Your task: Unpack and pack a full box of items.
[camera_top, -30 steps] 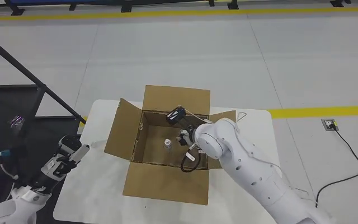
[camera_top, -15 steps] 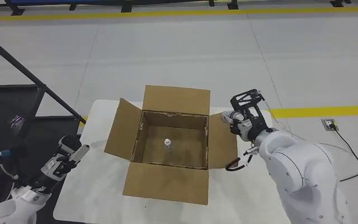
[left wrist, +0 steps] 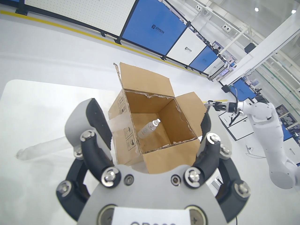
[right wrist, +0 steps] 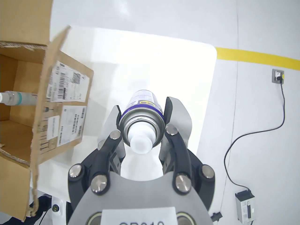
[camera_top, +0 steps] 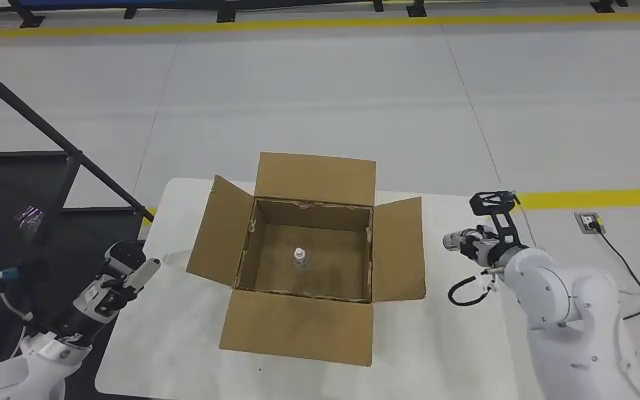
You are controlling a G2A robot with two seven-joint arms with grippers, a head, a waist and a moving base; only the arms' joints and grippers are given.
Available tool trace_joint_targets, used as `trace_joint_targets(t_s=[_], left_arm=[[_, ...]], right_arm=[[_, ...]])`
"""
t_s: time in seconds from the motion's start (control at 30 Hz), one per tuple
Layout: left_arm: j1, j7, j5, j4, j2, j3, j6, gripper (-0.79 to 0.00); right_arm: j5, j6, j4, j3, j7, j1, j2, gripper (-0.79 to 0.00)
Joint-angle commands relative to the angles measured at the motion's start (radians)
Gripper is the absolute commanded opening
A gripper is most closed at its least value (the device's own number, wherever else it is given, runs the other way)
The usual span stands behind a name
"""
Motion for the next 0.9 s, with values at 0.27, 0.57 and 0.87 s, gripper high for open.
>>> trace_joint_targets(t_s=[0.27, 0.57, 0.87], left_arm=[[0.0, 0.0, 0.0, 0.0, 0.0, 0.0, 0.0, 0.0], [0.0, 0.0, 0.0, 0.0, 0.0, 0.0, 0.0, 0.0], [0.0, 0.0, 0.0, 0.0, 0.0, 0.0, 0.0, 0.0]], right_arm=[[-0.029, 0.012, 0.16, -0.049, -0.01, 0.01, 0.003, -0.785], [-0.055, 0.052, 0.191, -0.094, 0.008, 0.016, 0.002, -0.745], [-0.037, 0.075, 0.217, -0.107, 0.014, 0.013, 0.002, -0.422]])
